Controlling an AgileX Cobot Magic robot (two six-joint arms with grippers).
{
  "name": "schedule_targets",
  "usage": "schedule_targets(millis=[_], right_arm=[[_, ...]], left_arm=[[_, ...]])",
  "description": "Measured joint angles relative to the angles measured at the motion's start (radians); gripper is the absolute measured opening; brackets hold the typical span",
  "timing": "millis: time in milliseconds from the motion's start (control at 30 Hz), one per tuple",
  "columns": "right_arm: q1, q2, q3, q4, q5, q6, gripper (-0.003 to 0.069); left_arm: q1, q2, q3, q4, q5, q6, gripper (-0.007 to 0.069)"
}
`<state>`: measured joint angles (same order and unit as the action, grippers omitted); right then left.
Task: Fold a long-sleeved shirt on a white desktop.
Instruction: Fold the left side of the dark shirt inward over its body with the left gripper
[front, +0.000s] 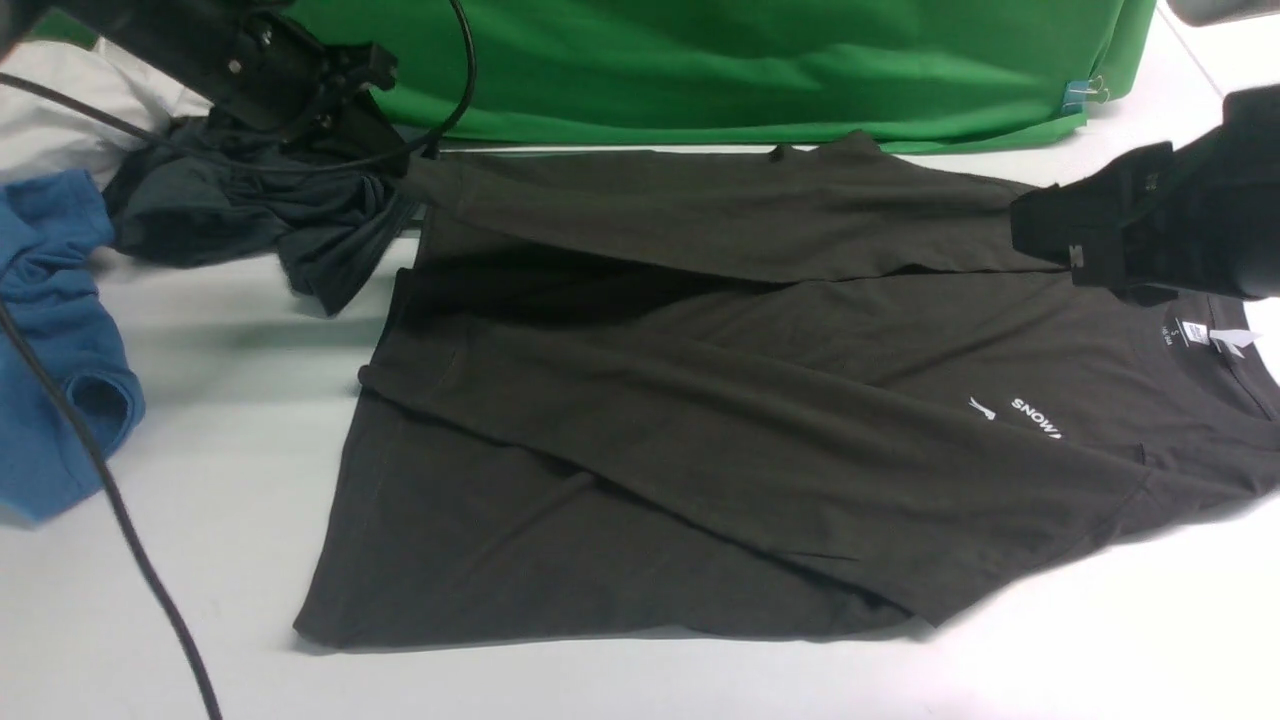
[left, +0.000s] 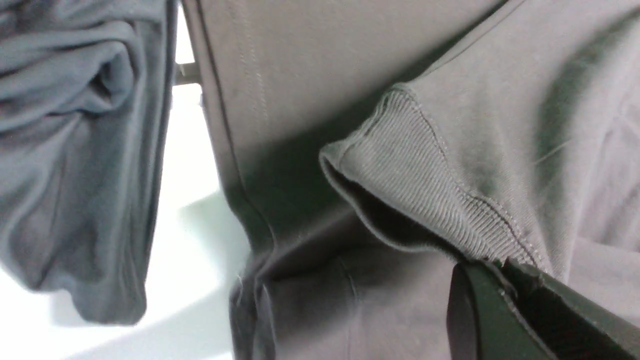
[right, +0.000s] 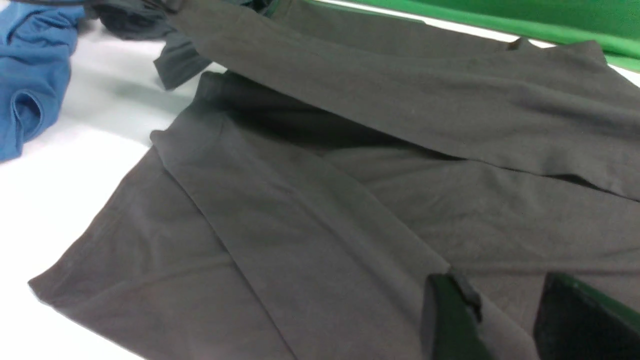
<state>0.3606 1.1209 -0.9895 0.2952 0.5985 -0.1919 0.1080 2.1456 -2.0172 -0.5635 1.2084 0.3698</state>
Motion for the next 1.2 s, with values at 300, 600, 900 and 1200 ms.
schedule_targets(millis=[300, 600, 900, 1200], right_arm=[[0.000, 0.000, 0.000, 0.000, 0.007, 0.000, 0.0241], [0.000, 0.000, 0.000, -0.003, 0.014, -0.001, 0.0241], [0.000, 0.000, 0.000, -0.005, 0.014, -0.017, 0.0241], [0.000, 0.000, 0.000, -0.063, 0.075, -0.025, 0.0241]], left_arm=[[0.000, -0.074, 0.113, 0.024, 0.005, -0.004, 0.0032], [0.000, -0.104, 0.444, 0.033, -0.151, 0.026, 0.0032], [-0.001, -0.113, 0.519, 0.055, -0.231, 0.026, 0.0125], [0.001, -0.226, 0.521, 0.151, -0.049, -0.057, 0.0405]])
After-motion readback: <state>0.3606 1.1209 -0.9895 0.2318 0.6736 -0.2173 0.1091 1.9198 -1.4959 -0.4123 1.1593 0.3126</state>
